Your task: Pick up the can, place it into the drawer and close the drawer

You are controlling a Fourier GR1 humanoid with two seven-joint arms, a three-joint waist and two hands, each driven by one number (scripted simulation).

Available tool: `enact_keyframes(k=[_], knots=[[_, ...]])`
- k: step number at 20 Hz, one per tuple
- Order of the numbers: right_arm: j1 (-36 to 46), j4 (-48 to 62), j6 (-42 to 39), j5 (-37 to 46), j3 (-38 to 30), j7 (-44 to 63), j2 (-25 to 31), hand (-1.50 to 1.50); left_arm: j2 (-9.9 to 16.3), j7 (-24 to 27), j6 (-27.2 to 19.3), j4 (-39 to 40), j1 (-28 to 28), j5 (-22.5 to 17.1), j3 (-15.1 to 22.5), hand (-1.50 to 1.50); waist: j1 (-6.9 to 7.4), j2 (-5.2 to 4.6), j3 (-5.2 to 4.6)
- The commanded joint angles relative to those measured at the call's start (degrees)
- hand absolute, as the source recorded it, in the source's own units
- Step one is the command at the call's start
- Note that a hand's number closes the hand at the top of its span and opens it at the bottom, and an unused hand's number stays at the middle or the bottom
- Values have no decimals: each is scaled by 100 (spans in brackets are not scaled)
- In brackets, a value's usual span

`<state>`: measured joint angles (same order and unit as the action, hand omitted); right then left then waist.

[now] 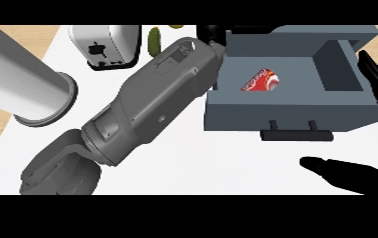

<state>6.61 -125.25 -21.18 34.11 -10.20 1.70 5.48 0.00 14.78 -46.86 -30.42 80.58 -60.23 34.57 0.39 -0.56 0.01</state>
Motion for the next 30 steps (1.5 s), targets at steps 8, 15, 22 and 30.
enact_keyframes(k=[8, 15, 22, 30], knots=[[1049, 2617, 1346, 2180, 1147, -850, 193, -150, 440, -484, -94, -534, -282, 343, 15, -150, 123, 35, 1], [2404, 4496, 1781, 3004, 1239, -756, 370, -150, 1056, -944, 90, -736, -283, 489, -62, -150, 162, 20, 1], [2783, 6542, 3217, 3412, 988, -935, 76, -150, 1451, -1210, -126, -1631, -873, 744, 17, -150, 225, 36, 4], [3438, 8190, 4515, 3924, 760, -920, 93, -150, 2048, -1479, -41, -2370, -1386, 956, -50, -150, 259, 16, 5]])
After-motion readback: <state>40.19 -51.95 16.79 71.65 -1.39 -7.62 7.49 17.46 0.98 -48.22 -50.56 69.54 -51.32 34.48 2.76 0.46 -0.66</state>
